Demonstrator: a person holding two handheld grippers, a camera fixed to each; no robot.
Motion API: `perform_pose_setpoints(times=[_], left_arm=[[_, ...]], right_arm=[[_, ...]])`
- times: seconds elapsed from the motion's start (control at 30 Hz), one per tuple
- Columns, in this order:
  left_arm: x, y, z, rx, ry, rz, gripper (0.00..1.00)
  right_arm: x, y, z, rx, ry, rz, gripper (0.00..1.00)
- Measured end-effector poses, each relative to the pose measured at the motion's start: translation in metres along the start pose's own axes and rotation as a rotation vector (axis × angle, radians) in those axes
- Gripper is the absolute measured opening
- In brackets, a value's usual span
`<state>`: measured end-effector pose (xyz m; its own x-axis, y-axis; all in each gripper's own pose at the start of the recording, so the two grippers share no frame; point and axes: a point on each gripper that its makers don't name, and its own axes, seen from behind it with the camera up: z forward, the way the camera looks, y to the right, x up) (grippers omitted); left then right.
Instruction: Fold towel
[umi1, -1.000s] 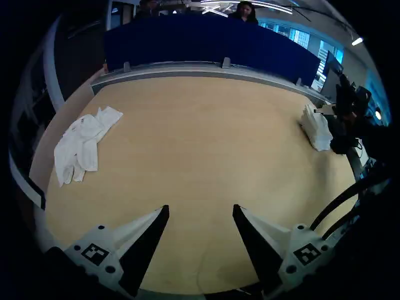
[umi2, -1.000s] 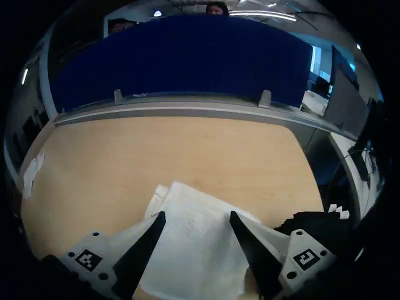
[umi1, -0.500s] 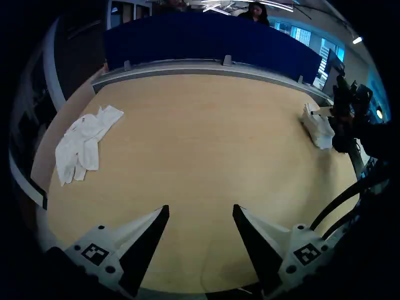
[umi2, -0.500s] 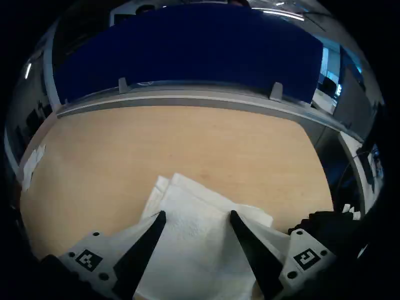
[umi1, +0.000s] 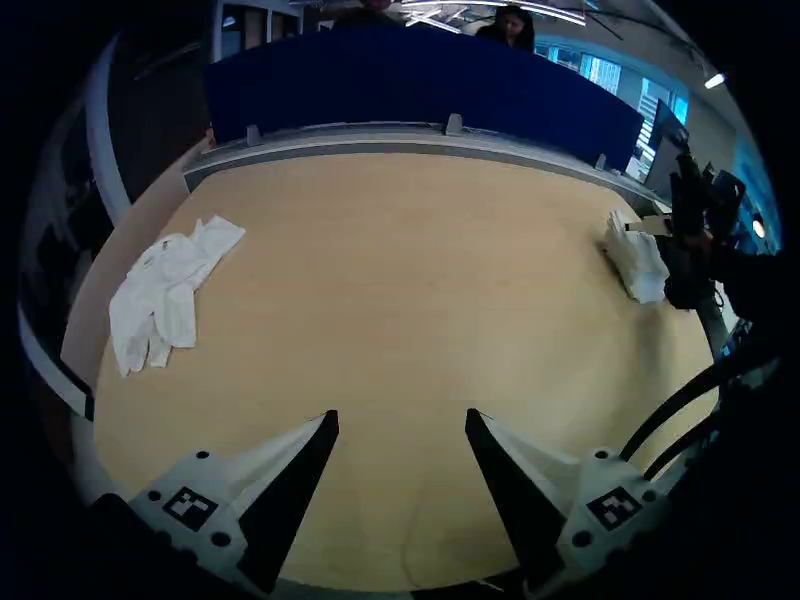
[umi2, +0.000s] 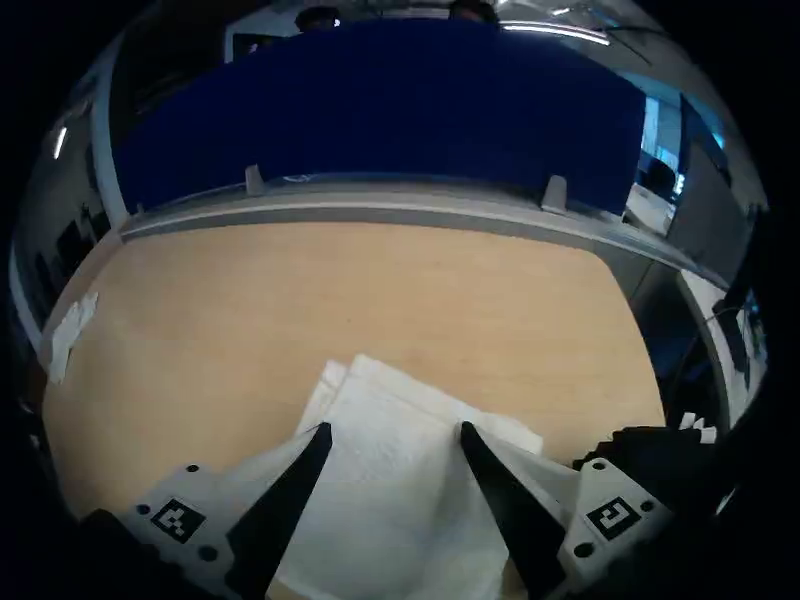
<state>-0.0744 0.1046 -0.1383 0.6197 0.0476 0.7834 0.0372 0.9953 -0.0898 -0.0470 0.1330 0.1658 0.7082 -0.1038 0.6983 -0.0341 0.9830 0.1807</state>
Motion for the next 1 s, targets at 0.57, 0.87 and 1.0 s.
perform_pose_setpoints(times=[0.57,0.87,1.0], left_arm=[[0.029,0.001,0.010,-0.039,0.076,0.002,0.94],[0.033,0.003,0.008,-0.060,0.098,0.023,0.94],[0.038,0.001,0.008,-0.063,0.114,0.033,0.94]], right_arm=[[0.078,-0.014,-0.143,-0.013,0.242,0.094,1.00],[0.081,-0.024,-0.189,-0.042,0.332,0.112,1.00],[0.083,-0.034,-0.208,-0.049,0.411,0.126,1.00]])
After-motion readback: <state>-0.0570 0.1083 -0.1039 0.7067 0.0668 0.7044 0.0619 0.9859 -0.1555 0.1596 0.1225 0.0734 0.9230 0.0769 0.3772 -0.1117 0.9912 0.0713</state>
